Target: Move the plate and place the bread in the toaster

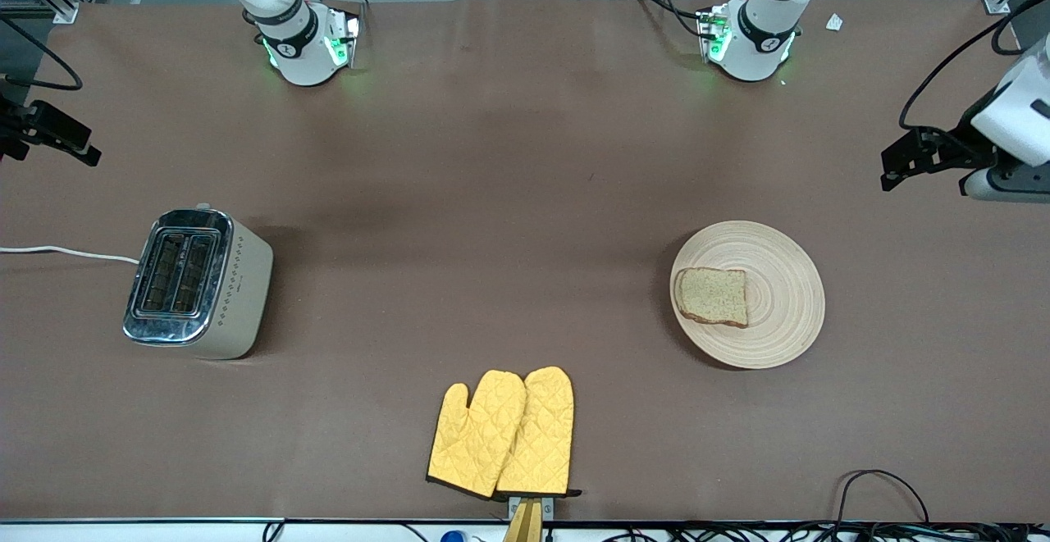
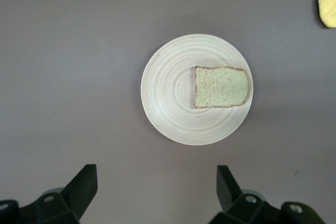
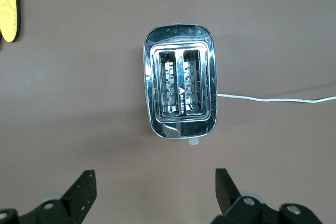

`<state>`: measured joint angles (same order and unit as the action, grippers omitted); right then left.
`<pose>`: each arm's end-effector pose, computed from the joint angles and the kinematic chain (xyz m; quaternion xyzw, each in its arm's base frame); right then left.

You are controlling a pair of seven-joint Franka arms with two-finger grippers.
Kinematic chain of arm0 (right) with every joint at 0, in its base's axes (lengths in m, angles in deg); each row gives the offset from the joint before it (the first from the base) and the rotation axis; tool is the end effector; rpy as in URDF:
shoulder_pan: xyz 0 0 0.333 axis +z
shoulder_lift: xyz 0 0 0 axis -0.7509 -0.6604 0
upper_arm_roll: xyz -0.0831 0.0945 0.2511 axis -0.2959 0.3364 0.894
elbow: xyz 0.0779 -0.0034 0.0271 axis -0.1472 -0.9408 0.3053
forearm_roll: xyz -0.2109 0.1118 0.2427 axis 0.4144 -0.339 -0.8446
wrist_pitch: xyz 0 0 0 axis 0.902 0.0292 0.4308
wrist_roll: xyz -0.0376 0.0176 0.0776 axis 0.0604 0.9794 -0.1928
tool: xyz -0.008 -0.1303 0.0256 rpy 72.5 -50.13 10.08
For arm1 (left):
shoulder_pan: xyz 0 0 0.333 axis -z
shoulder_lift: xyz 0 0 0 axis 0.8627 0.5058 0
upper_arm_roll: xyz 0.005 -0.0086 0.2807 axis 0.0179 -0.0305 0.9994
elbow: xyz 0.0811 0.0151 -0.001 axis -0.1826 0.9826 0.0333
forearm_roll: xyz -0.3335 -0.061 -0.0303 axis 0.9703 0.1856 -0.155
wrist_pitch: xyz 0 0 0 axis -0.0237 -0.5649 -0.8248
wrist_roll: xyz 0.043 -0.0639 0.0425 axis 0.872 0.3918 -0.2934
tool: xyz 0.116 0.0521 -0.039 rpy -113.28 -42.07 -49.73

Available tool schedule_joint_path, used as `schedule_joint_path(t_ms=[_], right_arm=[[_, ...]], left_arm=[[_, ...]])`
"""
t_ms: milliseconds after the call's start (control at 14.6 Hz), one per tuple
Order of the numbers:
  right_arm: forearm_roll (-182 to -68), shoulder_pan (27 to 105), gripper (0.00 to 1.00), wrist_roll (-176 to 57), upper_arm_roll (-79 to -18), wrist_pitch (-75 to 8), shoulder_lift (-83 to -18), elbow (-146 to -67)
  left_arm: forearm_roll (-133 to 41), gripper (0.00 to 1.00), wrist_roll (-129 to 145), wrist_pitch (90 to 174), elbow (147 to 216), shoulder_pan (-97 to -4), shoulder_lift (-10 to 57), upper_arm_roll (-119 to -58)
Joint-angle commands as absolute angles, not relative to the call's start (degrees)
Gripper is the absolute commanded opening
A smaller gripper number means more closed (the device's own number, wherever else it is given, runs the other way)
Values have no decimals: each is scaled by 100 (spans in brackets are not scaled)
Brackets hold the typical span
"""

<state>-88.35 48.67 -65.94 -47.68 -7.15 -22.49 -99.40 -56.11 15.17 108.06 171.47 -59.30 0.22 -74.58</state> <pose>0.4777 -0.0407 0.5819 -0.9986 0.0529 -0.0083 0.0027 0.5146 -0.0389 0.5499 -0.9986 0.0509 -0.0071 0.0108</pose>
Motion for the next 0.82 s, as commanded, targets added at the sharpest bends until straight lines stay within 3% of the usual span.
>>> schedule_joint_path(t_ms=[0,343,754], right_arm=[[-8906,4884,100,-6590,-4771,-574,-2275,-9850],[-8906,4972,100,-6590,-4771,-556,-2275,-9850],[-8915,4999,100,-6590,-4771,-556,-2275,-9850]], left_arm=[[-5434,100,1825,10675,16983,-6451,419,-7455],[-3880,100,2554,10842,16965,-7559,1675,-7446],[-2631,100,3486,11386,16878,-7974,3407,-7455]])
